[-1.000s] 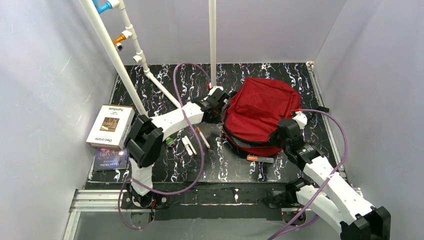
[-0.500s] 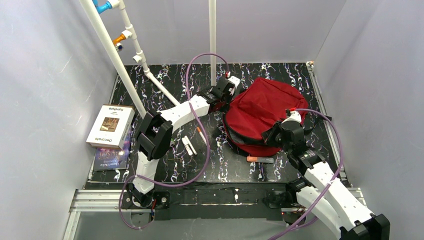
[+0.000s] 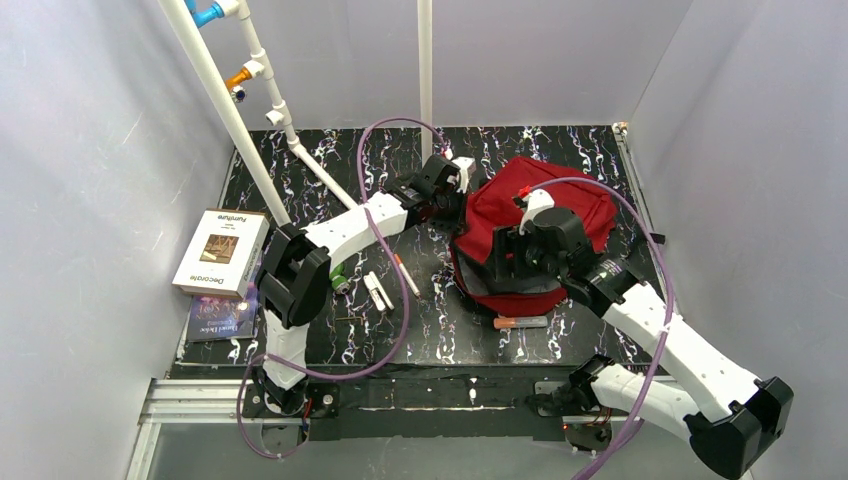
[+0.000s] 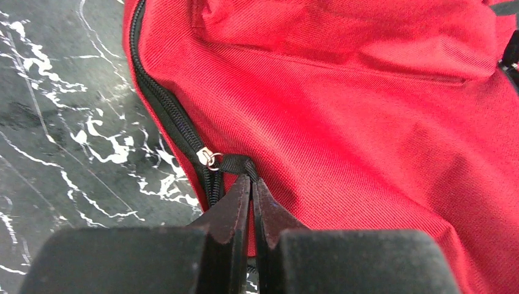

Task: Pack the student bag
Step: Unzip the student bag at the center of the board.

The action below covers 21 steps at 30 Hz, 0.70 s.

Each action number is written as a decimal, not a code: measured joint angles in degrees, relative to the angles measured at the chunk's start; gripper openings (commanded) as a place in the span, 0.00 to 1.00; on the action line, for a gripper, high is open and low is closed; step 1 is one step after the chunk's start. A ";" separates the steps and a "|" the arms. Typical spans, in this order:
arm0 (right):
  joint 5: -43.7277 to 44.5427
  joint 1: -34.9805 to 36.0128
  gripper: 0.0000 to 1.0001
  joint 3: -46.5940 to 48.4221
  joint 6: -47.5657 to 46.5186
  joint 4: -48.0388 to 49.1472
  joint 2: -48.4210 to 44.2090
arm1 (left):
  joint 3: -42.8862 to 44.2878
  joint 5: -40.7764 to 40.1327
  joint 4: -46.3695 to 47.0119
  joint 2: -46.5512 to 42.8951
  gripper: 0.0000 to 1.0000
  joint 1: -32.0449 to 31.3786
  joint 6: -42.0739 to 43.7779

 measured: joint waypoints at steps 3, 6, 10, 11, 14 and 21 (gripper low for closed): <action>-8.92 0.48 0.90 1.27 -3.50 1.46 0.24 | -0.02 2.38 -0.26 0.00 0.00 0.39 -3.04; -20.02 0.72 0.96 2.14 -3.98 4.74 2.08 | -0.02 3.72 -0.81 0.00 0.00 1.09 -4.68; -31.45 1.31 0.98 2.14 -3.78 10.16 4.26 | -0.09 4.94 -1.73 0.00 0.00 2.03 -5.70; -32.52 1.33 0.98 2.16 -4.24 10.80 4.72 | -0.13 5.01 -1.95 0.00 0.00 2.23 -5.75; -27.58 2.32 0.93 2.12 -6.84 11.74 5.92 | -0.72 5.14 -2.43 -0.44 0.00 2.73 -5.86; 7.58 16.48 0.88 -4.68 -19.52 22.99 11.15 | -1.44 4.94 -3.02 -1.51 0.00 2.82 -6.03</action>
